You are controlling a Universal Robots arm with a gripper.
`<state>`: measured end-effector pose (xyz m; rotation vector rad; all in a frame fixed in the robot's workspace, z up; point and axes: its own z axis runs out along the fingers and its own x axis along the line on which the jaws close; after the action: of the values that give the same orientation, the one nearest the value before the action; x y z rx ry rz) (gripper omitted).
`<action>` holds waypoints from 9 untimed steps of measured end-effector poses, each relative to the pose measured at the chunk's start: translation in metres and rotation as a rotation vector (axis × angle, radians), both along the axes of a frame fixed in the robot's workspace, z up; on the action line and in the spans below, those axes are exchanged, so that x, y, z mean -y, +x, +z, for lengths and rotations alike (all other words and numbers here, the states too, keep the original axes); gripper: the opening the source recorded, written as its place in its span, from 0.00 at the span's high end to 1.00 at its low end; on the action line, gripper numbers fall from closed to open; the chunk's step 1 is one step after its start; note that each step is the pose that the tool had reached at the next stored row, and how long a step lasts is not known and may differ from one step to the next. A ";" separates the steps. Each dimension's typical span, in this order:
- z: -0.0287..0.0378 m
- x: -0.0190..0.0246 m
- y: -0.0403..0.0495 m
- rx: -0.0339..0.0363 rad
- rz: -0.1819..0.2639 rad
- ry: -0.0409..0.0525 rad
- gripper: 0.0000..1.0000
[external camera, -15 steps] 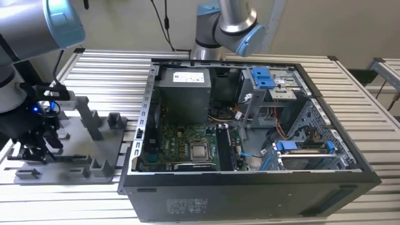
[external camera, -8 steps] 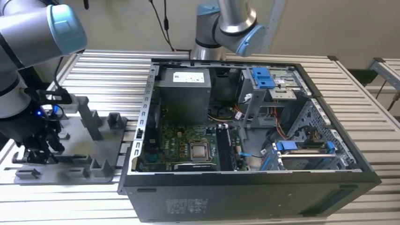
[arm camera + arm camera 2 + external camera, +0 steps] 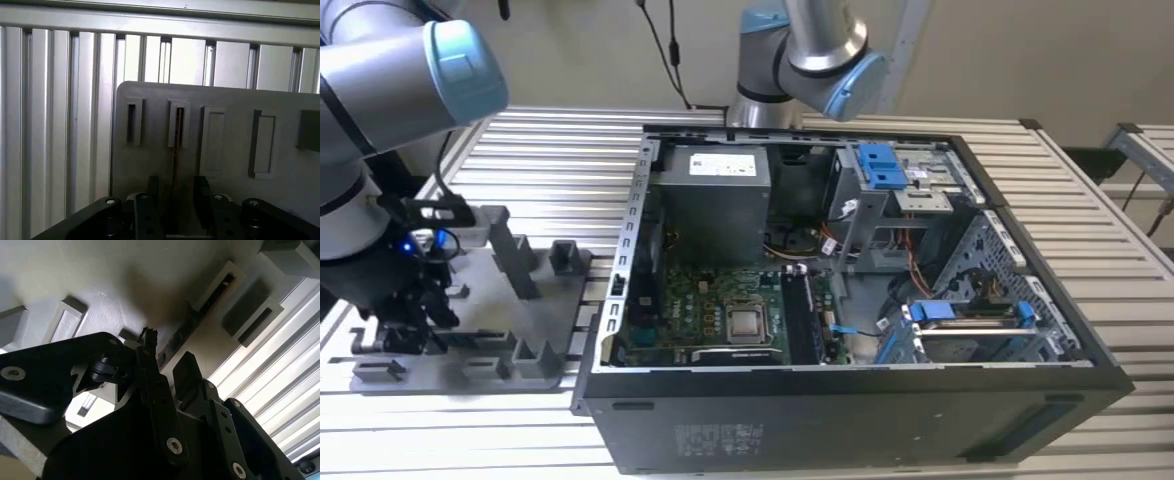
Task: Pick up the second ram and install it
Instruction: 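Pick up the second ram and move it above second insertion slot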
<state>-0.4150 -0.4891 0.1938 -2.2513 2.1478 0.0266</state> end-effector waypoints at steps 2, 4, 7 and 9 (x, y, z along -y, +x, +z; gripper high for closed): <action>-0.0008 0.0002 0.0000 0.0001 0.002 0.0001 0.58; -0.0008 0.0002 0.0000 -0.0001 0.002 -0.0001 0.58; -0.0010 0.0003 0.0000 0.0000 0.002 0.0001 0.67; -0.0010 0.0003 0.0000 0.0000 0.002 0.0000 0.79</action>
<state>-0.4150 -0.4894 0.1929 -2.2536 2.1454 0.0266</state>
